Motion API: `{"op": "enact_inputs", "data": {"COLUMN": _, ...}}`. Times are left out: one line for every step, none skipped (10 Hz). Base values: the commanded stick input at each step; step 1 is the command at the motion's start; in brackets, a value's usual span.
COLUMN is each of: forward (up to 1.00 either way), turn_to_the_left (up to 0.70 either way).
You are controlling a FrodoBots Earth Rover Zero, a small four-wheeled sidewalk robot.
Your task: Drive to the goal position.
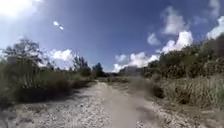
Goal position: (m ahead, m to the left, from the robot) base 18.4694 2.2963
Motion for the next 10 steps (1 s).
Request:
{"op": "enact_inputs", "data": {"forward": 0.45, "turn_to_the_left": 0.0}}
{"op": "enact_inputs", "data": {"forward": 0.45, "turn_to_the_left": 0.0}}
{"op": "enact_inputs", "data": {"forward": 0.45, "turn_to_the_left": 0.0}}
{"op": "enact_inputs", "data": {"forward": 0.45, "turn_to_the_left": 0.0}}
{"op": "enact_inputs", "data": {"forward": 0.45, "turn_to_the_left": 0.0}}
{"op": "enact_inputs", "data": {"forward": 0.45, "turn_to_the_left": 0.0}}
{"op": "enact_inputs", "data": {"forward": 0.45, "turn_to_the_left": 0.0}}
{"op": "enact_inputs", "data": {"forward": 0.45, "turn_to_the_left": 0.0}}
{"op": "enact_inputs", "data": {"forward": 0.45, "turn_to_the_left": 0.0}}
{"op": "enact_inputs", "data": {"forward": 0.45, "turn_to_the_left": 0.0}}
